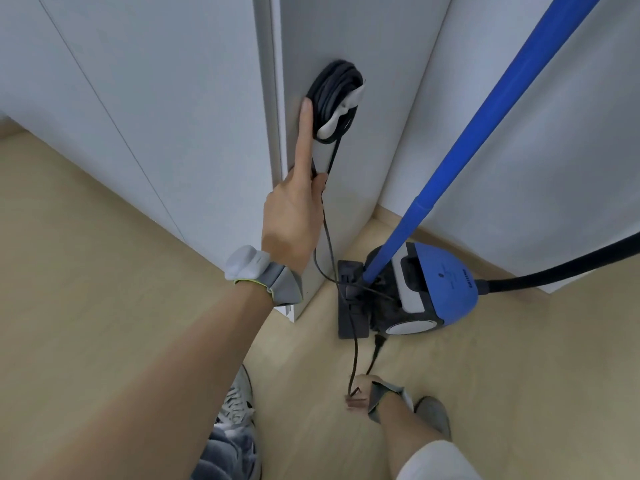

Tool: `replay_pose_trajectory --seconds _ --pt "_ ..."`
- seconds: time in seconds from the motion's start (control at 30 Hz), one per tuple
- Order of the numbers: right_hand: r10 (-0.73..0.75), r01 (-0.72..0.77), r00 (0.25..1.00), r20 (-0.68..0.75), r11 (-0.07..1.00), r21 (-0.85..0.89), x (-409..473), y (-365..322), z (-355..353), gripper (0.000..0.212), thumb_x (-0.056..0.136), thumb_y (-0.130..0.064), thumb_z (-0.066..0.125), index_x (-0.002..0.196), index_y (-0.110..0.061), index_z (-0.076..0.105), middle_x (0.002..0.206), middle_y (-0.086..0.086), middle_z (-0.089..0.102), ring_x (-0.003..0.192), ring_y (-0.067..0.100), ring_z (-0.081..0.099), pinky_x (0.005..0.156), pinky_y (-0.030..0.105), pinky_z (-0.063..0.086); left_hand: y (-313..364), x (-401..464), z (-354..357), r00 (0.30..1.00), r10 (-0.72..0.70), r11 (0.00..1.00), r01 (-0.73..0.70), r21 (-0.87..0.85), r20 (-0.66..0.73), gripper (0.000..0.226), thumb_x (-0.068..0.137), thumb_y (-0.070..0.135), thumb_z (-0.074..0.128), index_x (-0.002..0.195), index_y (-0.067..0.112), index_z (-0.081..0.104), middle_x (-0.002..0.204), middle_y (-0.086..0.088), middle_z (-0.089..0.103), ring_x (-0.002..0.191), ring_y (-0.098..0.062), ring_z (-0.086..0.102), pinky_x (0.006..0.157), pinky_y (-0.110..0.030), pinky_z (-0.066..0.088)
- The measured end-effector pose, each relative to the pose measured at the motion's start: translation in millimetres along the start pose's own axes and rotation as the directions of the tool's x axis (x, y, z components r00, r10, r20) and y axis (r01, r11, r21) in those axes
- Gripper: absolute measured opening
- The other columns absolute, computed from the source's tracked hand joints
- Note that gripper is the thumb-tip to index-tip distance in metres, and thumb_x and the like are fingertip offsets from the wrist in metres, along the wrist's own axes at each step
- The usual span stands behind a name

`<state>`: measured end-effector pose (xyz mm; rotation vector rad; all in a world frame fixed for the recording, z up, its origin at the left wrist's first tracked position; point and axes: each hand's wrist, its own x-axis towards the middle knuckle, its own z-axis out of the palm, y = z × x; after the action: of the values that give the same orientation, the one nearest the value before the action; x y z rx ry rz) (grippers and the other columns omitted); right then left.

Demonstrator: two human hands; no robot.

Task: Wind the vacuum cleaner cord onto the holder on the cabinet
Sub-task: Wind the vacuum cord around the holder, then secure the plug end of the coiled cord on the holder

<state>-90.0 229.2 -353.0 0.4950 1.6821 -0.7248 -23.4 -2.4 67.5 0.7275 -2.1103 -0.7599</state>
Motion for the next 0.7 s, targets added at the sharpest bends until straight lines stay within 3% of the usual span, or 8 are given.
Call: replay_pose_trajectory --seconds 0.07,0.13,0.2,0.3,0.4,0.5,0.7 --pt "-0.007 0.012 0.999 -0.038 0.994 0.108 -49.4 -4.0 9.1 0.02 0.102 0.004 0.039 0.097 0.011 0.057 0.092 0.024 0.064 0.066 0.031 0.061 0.061 0.044 0.055 0.4 -1.2 -0.6 1.0 0.006 1.0 -0.006 -0.002 0.002 0.09 0.1 0.005 0.046 0.149 0.053 -0.012 0.068 -0.007 0.053 0.055 -0.03 0.056 0.066 -0.046 0.058" --pt "-0.025 0.029 0.999 -0.03 0.988 0.154 -57.3 -1.9 7.4 0.029 0.096 0.015 0.033 0.077 0.007 0.054 0.078 0.021 0.062 0.065 0.031 0.058 0.065 0.046 0.053 0.5 -1.2 -1.6 1.0 0.014 1.0 -0.014 0.006 0.011 0.09 0.101 0.005 0.046 0.149 0.053 -0.012 0.068 -0.006 0.054 0.055 -0.028 0.056 0.066 -0.046 0.058" --pt "-0.037 0.045 0.999 -0.032 0.96 0.277 -64.5 -1.7 0.7 0.03 0.096 0.012 0.03 0.077 0.004 0.052 0.073 0.017 0.056 0.062 0.029 0.051 0.065 0.048 0.054 1.6 -2.3 -2.6 1.0 0.015 1.0 -0.015 0.016 0.017 0.09 0.101 0.006 0.047 0.15 0.053 -0.013 0.069 -0.006 0.055 0.056 -0.027 0.058 0.066 -0.046 0.059" --pt "-0.076 0.102 0.994 -0.074 0.866 0.49 -69.8 3.8 -8.5 0.027 0.103 -0.009 0.034 0.091 0.0 0.056 0.074 0.012 0.051 0.061 0.025 0.046 0.061 0.043 0.056 3.0 -2.4 -5.0 0.999 -0.001 1.0 0.0 0.016 0.033 0.096 0.101 0.007 0.047 0.147 0.06 -0.018 0.073 -0.008 0.059 0.059 -0.031 0.061 0.069 -0.048 0.059" --pt "-0.099 0.13 0.991 -0.085 0.783 0.608 -80.2 6.2 -16.8 0.026 0.106 -0.015 0.035 0.087 -0.005 0.05 0.065 0.009 0.051 0.057 0.022 0.043 0.053 0.039 0.06 4.4 -4.8 -9.0 0.998 0.002 1.0 -0.003 0.01 0.055 0.097 0.101 0.006 0.046 0.144 0.064 -0.019 0.074 -0.012 0.06 0.061 -0.034 0.062 0.07 -0.048 0.059" --pt "-0.052 0.1 0.993 -0.108 0.85 0.517 -97.9 -1.5 -22.4 0.032 0.107 -0.02 0.039 0.081 -0.007 0.05 0.053 0.006 0.046 0.053 0.018 0.037 0.04 0.032 0.056 6.3 -6.3 -13.1 0.998 0.007 1.0 -0.008 0.018 0.058 0.097 0.1 0.005 0.046 0.147 0.061 -0.017 0.073 -0.011 0.061 0.06 -0.033 0.062 0.069 -0.047 0.059" --pt "-0.228 0.258 0.966 -0.123 0.88 0.398 -154.8 -12.5 -30.2 0.026 0.096 -0.018 0.053 0.077 -0.004 0.062 0.056 0.004 0.051 0.05 0.017 0.046 0.053 0.03 0.056 11.9 -9.7 -19.4 0.997 -0.006 1.0 0.004 0.023 0.082 0.096 0.098 0.004 0.046 0.15 0.058 -0.014 0.071 -0.011 0.061 0.058 -0.035 0.059 0.067 -0.049 0.058"
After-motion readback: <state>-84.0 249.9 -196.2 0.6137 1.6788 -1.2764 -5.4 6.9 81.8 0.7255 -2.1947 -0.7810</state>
